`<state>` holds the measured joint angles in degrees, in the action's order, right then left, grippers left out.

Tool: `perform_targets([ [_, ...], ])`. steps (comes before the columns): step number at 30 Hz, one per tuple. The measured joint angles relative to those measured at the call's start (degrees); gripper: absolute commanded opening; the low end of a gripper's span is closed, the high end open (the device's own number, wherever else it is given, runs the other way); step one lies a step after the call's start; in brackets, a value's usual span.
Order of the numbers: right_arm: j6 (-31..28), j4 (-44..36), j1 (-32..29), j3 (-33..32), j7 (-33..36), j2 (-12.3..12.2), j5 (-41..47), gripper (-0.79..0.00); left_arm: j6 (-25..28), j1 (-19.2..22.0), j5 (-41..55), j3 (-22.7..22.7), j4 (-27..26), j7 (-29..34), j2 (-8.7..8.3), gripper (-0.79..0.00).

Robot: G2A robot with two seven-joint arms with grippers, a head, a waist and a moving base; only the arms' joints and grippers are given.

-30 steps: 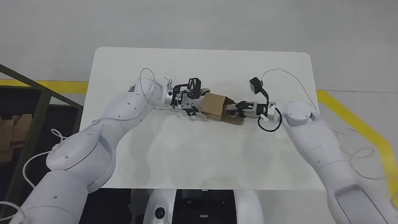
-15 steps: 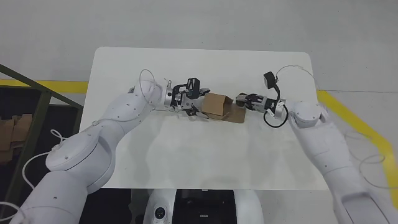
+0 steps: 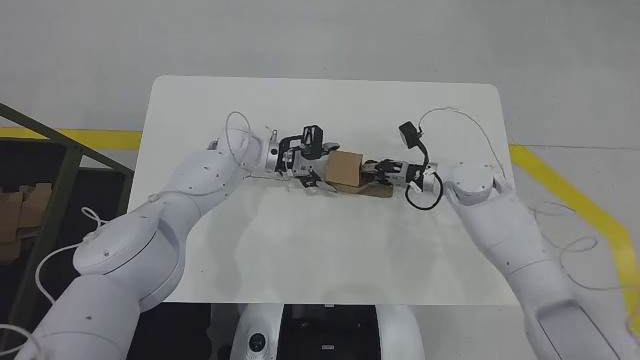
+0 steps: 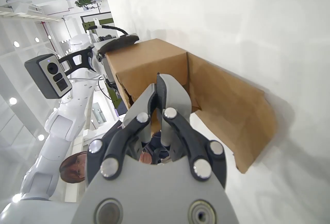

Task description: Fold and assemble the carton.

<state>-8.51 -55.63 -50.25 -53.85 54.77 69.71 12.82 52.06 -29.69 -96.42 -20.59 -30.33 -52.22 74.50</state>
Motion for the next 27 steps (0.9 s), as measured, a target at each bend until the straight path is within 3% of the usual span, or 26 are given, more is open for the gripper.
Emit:
perform_targets([
  [18, -3.26, 10.42, 5.61, 4.33, 4.86, 3.64, 6.19, -0.785, 0.11, 0.07, 0.32, 0.5, 0.0, 0.11, 0.27, -0.077],
  [27, -5.31, 13.74, 6.28, 1.31, 5.56, 2.61, 6.1, -0.785, 0.2, 0.17, 0.77, 0.65, 0.54, 0.2, 0.4, -0.068],
])
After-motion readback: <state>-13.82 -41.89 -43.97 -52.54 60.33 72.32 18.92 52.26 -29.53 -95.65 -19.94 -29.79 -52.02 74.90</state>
